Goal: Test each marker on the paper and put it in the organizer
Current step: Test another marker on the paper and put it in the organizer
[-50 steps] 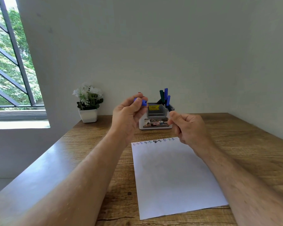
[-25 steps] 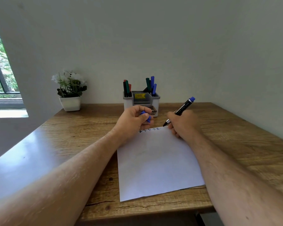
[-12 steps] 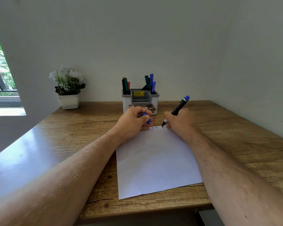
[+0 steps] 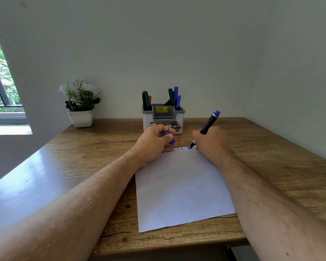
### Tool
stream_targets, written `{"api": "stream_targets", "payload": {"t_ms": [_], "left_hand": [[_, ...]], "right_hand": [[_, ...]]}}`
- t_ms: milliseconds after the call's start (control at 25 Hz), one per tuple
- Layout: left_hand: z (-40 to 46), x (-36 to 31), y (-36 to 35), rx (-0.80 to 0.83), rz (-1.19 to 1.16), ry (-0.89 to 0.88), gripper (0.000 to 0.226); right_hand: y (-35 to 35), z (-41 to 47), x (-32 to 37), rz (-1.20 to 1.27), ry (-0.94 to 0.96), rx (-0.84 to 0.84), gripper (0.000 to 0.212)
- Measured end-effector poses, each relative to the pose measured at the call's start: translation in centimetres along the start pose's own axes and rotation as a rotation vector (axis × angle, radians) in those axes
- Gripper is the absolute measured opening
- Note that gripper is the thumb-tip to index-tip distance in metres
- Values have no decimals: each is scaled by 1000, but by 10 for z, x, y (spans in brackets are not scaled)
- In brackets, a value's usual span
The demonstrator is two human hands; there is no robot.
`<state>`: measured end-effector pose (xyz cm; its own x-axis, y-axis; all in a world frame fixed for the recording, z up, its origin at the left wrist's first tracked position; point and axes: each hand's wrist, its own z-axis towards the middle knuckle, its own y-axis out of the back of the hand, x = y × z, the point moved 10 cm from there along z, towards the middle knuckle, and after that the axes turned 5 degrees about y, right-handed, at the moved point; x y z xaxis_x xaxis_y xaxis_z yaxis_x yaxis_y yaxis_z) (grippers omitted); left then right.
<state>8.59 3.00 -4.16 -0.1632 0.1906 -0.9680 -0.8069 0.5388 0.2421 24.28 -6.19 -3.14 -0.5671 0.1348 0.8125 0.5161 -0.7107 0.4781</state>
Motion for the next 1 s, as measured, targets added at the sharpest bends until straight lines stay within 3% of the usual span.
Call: {"api": "stream_targets", "payload": {"t_ms": [240,480,600,1000], "left_hand": [[0,4,5,-6,-141,34,17],[-2,2,23,-78,-501,70,22],[-4,2,23,-85,-586,84,22],[-3,-3,19,-42,-613,53,21]], "right_hand": [[8,0,1,-13,-6,-59,16],[-7,1,21,671,62,75,10],[-14,0,23,854,14,146,10],[-21,-1,27,826,27,177,18]]}}
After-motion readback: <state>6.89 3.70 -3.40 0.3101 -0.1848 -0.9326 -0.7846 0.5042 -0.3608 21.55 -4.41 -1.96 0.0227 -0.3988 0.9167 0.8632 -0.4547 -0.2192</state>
